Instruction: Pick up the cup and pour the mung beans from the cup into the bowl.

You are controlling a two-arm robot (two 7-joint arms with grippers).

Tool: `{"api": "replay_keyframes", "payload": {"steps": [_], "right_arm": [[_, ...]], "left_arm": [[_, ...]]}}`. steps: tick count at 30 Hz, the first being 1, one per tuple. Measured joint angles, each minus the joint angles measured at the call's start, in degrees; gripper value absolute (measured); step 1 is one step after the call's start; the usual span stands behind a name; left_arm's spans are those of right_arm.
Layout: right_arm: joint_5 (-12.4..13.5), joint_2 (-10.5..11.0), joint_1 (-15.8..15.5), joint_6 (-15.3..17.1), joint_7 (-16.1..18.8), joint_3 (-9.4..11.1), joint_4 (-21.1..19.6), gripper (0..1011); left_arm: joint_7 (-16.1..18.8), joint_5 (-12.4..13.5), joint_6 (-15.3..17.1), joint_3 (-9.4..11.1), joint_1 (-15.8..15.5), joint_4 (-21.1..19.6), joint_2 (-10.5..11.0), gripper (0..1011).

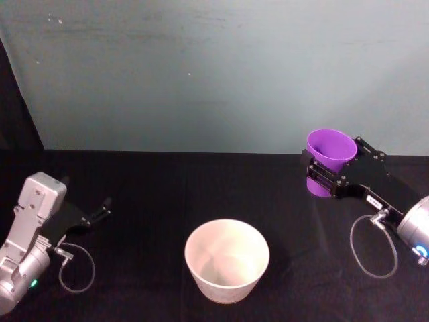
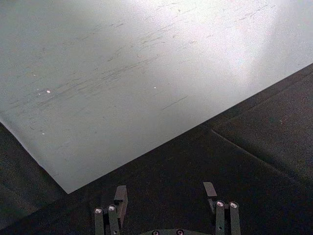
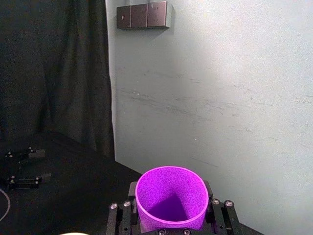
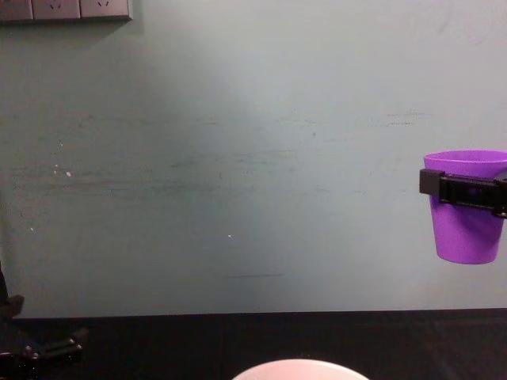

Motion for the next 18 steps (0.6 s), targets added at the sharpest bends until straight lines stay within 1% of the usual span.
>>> {"api": "replay_keyframes", "payload": {"steps": [18], "right_arm": [[0.00, 0.00, 0.00, 0.00, 0.00, 0.00, 0.00, 746]], "left_arm": [[0.00, 0.00, 0.00, 0.00, 0.00, 0.00, 0.00, 1004]]}}
